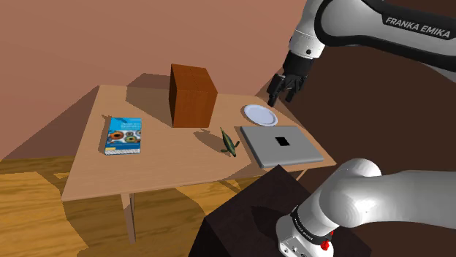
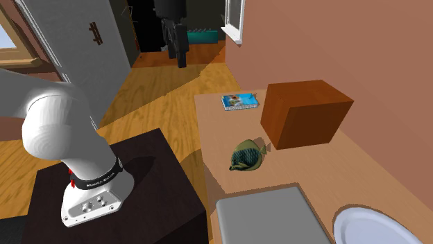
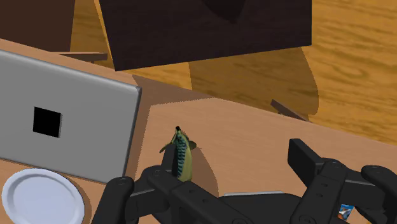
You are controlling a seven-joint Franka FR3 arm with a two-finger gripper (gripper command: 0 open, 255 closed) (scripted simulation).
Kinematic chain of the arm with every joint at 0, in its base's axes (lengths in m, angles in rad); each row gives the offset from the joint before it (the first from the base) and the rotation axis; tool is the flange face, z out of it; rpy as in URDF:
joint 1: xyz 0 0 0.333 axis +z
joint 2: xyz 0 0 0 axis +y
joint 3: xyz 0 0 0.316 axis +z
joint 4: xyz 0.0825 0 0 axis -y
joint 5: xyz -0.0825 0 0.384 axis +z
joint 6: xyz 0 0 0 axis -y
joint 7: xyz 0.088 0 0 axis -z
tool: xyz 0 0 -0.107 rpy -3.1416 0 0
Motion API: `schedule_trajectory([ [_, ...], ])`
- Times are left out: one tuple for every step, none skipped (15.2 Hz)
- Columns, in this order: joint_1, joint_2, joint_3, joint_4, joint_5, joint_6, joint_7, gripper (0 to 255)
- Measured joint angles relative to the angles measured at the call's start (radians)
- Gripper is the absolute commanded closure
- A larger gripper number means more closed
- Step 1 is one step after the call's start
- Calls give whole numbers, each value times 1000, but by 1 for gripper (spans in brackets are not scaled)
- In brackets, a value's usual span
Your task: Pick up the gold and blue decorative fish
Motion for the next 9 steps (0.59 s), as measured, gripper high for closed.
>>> schedule_trajectory([
  [0,0,0,0,0,0,0,0],
  [-1,11,5,-6,-1,16,7,0],
  [-5,28,7,-23,-8,46,12,0],
  [-8,49,13,-32,-14,74,22,0],
  [-11,70,19,-45,-20,105,33,0],
  [-14,99,27,-48,-26,133,46,0],
  [-19,126,33,-51,-33,160,58,0],
  [-22,151,41,-59,-40,189,72,0],
  [-25,184,51,-61,-47,221,90,0],
])
